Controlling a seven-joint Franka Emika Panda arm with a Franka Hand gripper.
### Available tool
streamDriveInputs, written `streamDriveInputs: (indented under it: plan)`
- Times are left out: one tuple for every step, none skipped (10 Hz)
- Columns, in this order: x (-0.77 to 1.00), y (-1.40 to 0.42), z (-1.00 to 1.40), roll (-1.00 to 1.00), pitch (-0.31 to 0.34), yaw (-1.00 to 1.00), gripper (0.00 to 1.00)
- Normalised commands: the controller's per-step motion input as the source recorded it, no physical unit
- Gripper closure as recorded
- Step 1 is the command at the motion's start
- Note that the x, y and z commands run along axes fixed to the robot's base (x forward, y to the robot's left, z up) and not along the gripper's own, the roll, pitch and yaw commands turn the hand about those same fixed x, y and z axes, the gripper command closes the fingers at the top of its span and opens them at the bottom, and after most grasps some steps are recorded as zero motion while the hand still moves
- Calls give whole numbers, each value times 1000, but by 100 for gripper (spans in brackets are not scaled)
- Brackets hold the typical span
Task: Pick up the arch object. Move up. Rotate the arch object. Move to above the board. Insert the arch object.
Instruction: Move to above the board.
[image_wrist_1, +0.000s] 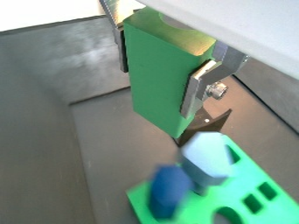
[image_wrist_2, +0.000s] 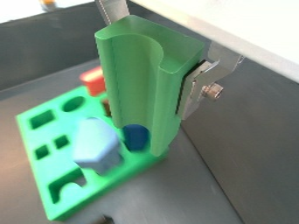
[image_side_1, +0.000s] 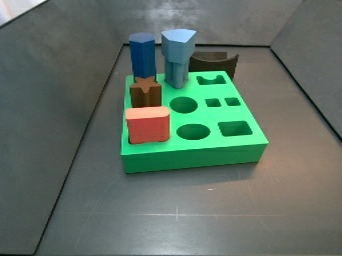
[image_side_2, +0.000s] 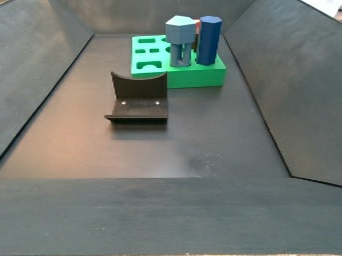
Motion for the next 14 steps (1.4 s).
streamDriveInputs:
  plan:
    - [310,-1000,308,-12,95,1000,100]
    - [323,-1000,308,-16,100,1000,100]
    - [326,-1000,308,-16,103,1000,100]
    - [344,-1000,313,-16,111,1000,100]
    - [359,-1000,312,-17,114,1000,100]
    - [370,-926,289,-12,128,1000,100]
    - [319,-737,230,-8,133,1000,100]
    - [234,-465,143,0,142,1000,100]
    - [143,-232,74,7,147,1000,100]
    - [95,-129,44,17,150,1000,100]
    - [73,-86,36,25,157,1000,100]
    - [72,-66,26,33,183,1000,100]
    - [77,-52,26,44,221,1000,100]
    - [81,-46,26,53,236,853,100]
